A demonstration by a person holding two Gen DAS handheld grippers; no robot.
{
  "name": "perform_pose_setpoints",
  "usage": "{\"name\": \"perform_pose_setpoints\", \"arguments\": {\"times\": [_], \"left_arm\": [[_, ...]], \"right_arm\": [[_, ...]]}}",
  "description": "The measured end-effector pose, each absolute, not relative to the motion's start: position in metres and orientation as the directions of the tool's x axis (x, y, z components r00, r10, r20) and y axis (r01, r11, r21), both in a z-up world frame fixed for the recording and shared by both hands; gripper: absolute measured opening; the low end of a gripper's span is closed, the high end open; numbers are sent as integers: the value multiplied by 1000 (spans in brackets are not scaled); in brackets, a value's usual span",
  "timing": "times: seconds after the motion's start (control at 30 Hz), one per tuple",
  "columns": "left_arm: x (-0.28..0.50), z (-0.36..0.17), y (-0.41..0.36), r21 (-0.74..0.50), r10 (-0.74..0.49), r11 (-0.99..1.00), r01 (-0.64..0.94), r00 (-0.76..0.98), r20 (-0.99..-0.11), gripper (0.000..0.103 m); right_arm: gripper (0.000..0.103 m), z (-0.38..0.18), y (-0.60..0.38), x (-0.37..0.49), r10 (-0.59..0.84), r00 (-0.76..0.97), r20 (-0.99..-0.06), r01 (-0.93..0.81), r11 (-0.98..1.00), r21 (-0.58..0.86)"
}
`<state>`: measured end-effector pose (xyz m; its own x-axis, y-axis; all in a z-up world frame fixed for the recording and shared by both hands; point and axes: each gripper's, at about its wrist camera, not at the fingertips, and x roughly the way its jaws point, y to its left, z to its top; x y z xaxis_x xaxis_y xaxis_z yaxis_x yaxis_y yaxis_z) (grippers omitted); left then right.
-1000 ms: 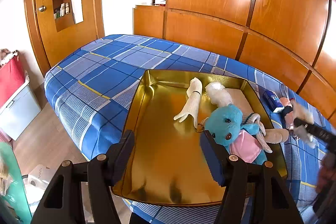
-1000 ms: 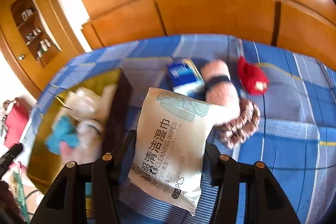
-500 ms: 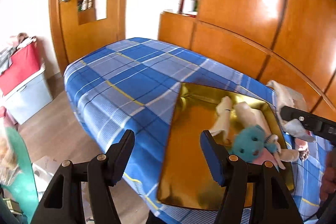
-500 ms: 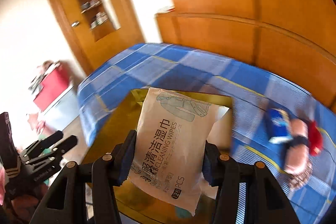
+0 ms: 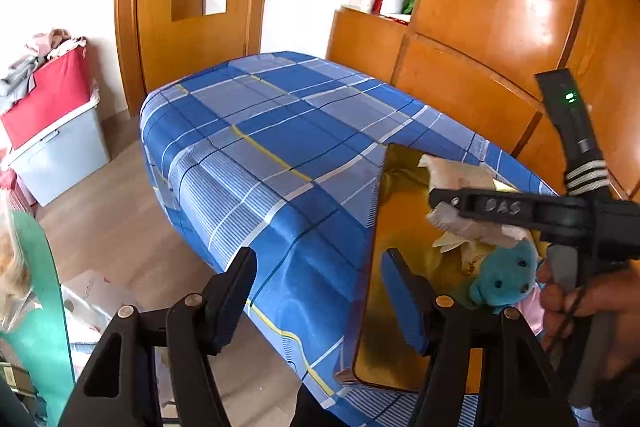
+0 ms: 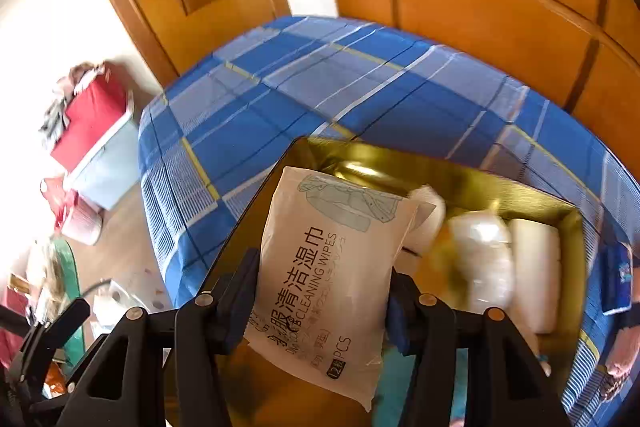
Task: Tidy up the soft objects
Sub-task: 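Carry the wipes pack into the gold tray and open the right tool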
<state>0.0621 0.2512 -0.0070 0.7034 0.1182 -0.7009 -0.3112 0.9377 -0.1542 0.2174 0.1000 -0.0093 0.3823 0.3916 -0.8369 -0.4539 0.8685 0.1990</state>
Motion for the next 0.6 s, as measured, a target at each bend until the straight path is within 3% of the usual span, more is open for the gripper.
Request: {"name": "perform_pose_setpoints", "arguments": {"times": [0.27, 0.6], "left_arm": [[64, -10, 251, -144, 119, 941, -305, 700, -704, 66], [64, -11, 245, -130, 120, 947, -294, 698, -706, 66]], "right_arm": [[56, -47, 121, 214, 298, 340, -892, -487, 867, 104], [57, -54, 120, 209, 291, 333, -897, -491, 866, 99]]}}
